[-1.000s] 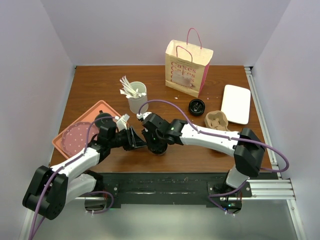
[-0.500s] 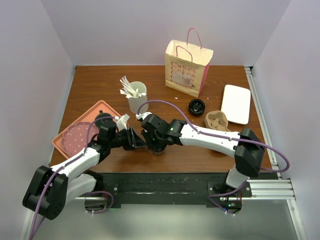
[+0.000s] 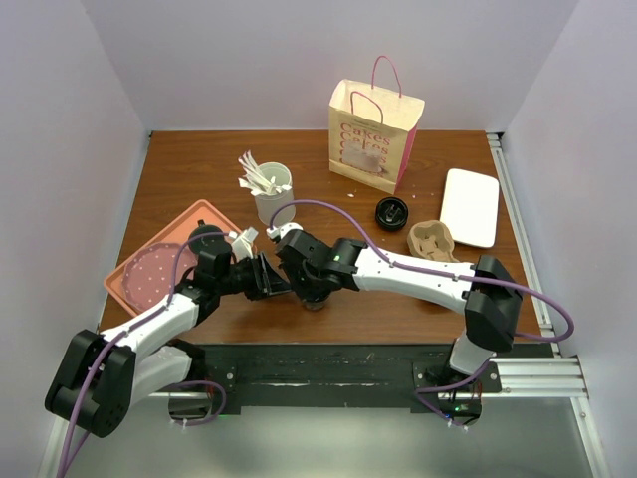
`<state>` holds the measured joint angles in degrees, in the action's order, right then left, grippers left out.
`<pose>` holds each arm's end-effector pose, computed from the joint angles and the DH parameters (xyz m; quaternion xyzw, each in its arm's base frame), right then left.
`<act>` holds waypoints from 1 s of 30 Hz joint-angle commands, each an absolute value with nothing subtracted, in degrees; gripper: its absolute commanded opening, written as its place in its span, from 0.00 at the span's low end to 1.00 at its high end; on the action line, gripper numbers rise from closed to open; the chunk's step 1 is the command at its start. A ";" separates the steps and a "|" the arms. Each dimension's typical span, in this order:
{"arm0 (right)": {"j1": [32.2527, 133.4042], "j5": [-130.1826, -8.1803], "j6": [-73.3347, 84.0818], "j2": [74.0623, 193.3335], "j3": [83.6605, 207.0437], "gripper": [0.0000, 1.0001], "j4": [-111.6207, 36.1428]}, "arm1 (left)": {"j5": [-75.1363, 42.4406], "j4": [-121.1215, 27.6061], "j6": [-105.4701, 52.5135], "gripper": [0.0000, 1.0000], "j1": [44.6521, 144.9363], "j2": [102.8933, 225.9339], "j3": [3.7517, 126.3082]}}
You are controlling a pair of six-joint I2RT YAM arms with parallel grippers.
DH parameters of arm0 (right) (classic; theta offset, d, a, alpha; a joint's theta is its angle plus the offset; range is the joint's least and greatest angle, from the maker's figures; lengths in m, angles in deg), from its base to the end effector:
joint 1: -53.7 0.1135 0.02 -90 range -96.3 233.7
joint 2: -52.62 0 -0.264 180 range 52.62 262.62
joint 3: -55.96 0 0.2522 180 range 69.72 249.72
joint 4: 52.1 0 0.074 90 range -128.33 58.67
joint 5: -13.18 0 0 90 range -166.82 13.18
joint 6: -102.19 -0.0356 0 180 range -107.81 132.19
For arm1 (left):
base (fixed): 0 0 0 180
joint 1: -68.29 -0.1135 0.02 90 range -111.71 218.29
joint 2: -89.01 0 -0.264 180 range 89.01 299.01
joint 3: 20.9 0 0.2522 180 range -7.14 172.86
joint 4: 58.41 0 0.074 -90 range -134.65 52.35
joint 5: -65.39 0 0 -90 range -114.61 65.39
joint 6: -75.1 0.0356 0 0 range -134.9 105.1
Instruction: Pack the takeout coffee
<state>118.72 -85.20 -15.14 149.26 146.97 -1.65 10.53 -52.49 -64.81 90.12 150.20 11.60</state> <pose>0.1578 0.3264 0.2604 -0.2880 0.9097 0.1615 0.2519 0.1770 -0.0930 0.1652 -0.0687 0.8529 -0.4762 0.2024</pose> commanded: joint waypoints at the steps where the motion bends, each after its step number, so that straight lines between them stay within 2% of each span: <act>1: 119.27 -89.91 -14.36 147.89 150.57 0.00 1.30 | 10.28 -52.13 -63.42 0.38 89.92 150.01 12.46; 11: 119.36 -90.01 -12.42 145.78 148.91 0.00 0.61 | 11.25 -49.05 -64.47 0.43 89.91 147.19 16.15; 15: 119.53 -89.57 -10.67 144.64 148.47 0.00 -0.71 | 13.27 -52.64 -66.14 0.44 89.92 147.80 15.71; 20: 119.88 -93.51 -7.77 143.85 152.42 0.00 1.21 | 13.62 -52.30 -67.02 0.44 89.92 146.58 15.71; 30: 119.97 -94.31 -6.00 143.06 147.94 0.00 1.04 | 11.60 -48.08 -65.70 0.45 89.92 144.56 16.68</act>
<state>119.70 -92.48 -7.23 146.07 148.68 1.43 11.49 -49.15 -65.88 90.12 145.45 14.55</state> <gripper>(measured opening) 0.007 0.446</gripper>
